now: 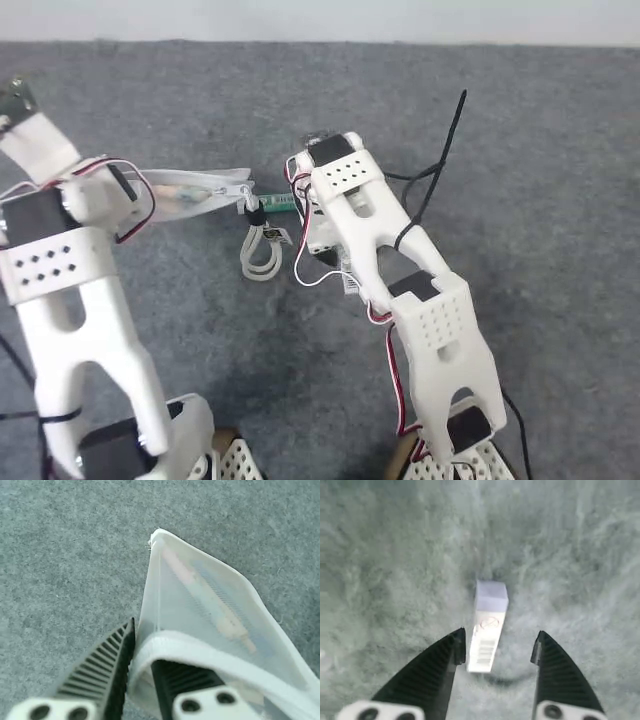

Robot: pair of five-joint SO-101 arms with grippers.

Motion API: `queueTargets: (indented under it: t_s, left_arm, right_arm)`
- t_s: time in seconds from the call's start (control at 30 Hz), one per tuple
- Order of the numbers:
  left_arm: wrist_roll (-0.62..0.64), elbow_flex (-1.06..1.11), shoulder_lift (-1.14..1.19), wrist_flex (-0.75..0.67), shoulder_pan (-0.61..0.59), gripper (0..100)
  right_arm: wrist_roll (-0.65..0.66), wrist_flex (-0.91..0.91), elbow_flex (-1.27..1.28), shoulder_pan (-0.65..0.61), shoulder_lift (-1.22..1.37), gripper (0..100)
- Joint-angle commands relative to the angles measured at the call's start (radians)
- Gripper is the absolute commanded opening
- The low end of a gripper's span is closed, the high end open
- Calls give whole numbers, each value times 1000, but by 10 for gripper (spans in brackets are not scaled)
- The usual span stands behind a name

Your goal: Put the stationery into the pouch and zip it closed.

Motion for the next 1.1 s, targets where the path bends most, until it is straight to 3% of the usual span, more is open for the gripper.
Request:
queueTargets:
  t_s: [0.0,0.17,0.4,1.07]
  left_arm:
    - [12,-15,-57,-31,-9,12]
    - [12,-15,-57,-31,-9,12]
    - [12,-13,-57,-31,-5,12]
    - [14,-13,-57,-31,-5,12]
  right_arm:
    - [11,-39,-14,-2,2,206]
    - [9,-35,-21,1,10,191]
    - [14,-50,-25,10,16,6]
    - [15,113,-17,-27,-283,6]
